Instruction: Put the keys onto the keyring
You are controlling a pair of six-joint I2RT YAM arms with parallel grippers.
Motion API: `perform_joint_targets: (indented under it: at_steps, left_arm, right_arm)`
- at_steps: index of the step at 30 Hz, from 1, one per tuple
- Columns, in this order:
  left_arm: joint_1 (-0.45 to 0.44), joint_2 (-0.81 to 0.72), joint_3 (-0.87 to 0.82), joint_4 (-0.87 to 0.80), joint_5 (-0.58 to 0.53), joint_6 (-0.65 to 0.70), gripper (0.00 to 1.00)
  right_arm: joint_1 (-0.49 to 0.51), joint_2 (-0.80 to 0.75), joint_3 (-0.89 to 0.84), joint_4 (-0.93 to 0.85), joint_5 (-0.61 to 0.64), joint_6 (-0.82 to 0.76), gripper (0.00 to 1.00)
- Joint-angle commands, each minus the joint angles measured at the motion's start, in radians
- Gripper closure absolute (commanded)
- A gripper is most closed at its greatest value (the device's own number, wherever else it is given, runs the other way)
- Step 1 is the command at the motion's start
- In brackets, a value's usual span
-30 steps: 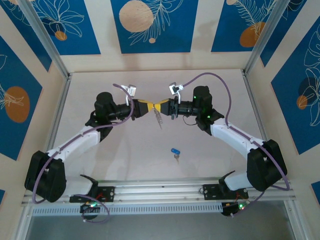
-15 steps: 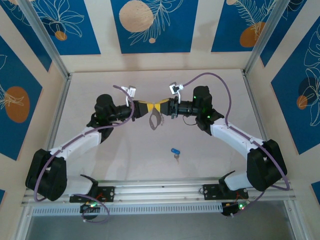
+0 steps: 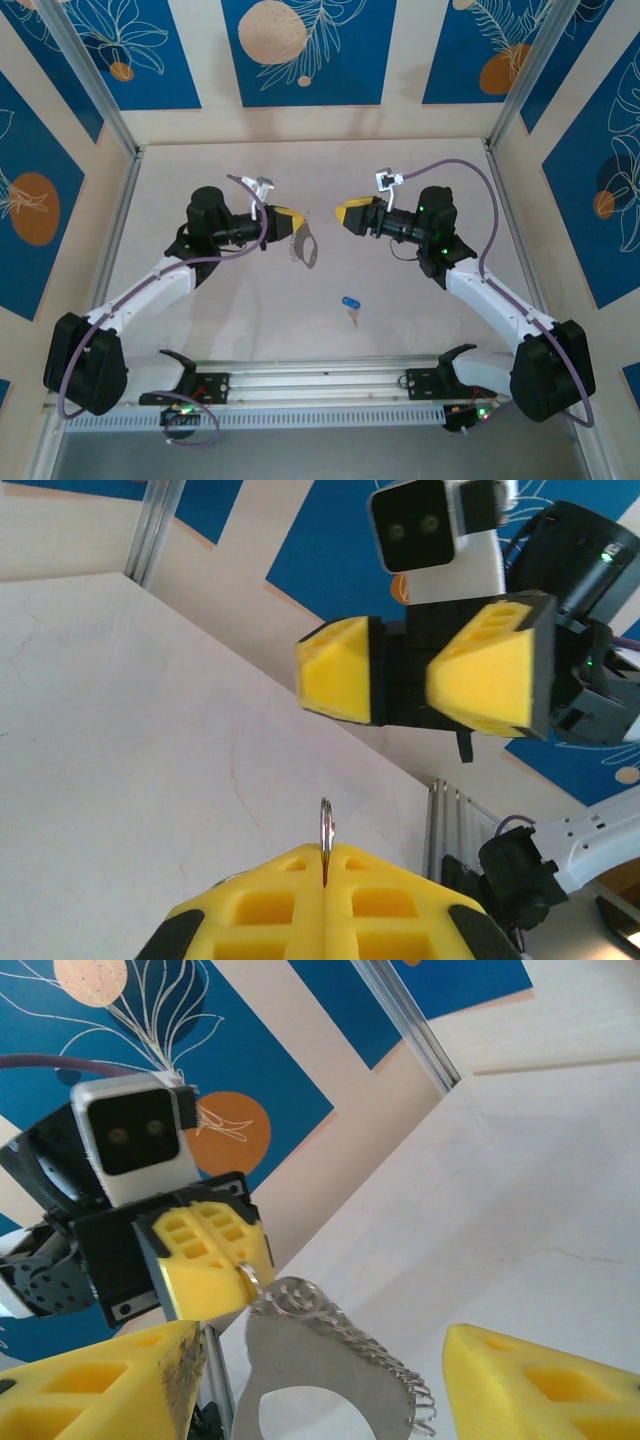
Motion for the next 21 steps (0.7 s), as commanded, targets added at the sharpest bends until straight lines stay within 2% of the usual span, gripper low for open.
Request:
perform_joint_targets:
  at_steps: [1, 9, 14, 21]
  left_arm:
    - [0.004, -0.034, 0.059, -0.041, 0.062, 0.120, 1.00]
    - [0.004, -0.043, 0.096, -0.056, 0.135, 0.175, 1.00]
    - [0.004, -0.035, 0.138, -0.127, 0.192, 0.196, 1.00]
    - [-0.008, -0.025, 0.166, -0.182, 0.229, 0.198, 1.00]
  right_arm:
    - [0.005, -0.012, -0.020, 0.020, -0.010, 0.026, 0.35]
    - [0.039, -0.014, -0.012, 0.040, -0.107, -0.028, 0.37]
    - [0.052, -0.029, -0.010, 0.052, -0.155, -0.061, 0.38]
    - [0.074, -0.027, 0.011, 0.053, -0.182, -0.084, 0.44]
